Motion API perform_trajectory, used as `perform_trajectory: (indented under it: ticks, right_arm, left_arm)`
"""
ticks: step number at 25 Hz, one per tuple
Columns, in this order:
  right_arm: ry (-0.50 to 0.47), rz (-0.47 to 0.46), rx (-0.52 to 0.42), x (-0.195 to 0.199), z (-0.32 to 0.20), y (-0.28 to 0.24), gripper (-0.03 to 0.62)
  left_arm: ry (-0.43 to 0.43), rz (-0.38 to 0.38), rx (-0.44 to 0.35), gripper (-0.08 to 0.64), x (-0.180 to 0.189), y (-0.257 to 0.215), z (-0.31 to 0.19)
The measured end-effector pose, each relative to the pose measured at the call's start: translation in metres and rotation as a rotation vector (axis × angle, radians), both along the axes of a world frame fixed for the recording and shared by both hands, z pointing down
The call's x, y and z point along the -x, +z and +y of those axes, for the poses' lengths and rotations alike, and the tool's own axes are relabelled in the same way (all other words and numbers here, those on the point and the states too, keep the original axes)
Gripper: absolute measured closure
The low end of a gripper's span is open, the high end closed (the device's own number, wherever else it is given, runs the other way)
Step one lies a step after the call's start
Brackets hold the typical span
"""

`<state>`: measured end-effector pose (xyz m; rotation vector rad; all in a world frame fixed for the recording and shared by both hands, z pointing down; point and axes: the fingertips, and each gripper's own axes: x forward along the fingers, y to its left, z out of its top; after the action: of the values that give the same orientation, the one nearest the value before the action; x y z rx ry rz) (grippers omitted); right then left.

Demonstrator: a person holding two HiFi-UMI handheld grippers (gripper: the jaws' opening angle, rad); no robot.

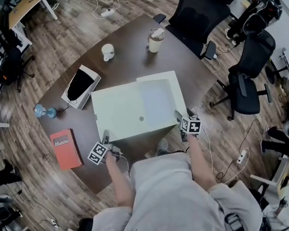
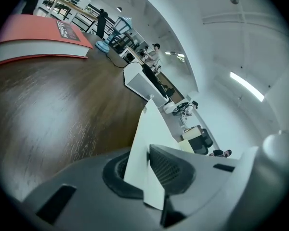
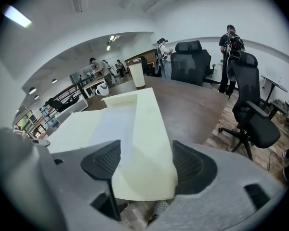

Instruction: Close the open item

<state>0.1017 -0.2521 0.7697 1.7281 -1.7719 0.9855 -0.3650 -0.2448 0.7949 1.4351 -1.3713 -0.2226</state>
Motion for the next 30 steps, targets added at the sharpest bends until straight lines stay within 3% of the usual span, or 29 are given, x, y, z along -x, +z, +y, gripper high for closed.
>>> perform_trajectory:
  ticks: [5,10,30]
  right_arm:
    - [-0.003,0.055,0.017,-0.003,0.005,0.007,0.276]
    - [0.011,0.024,0.008,-0.012,0.011,0.002,0.278]
    - [-0.066,-0.108,-0.056,-0.014,0.014,-0.001,0.325]
  left_arm:
    - [-0.035,0.015,-0.033,0.54,-0.005,-0.012,-0.002]
    - [-0.012,0.012,-0.075,0.543,-0.02,-0.034,-0.002]
    - [0.063,-0.168,-0.207,0.549,-0.066,-0.112,-0.009]
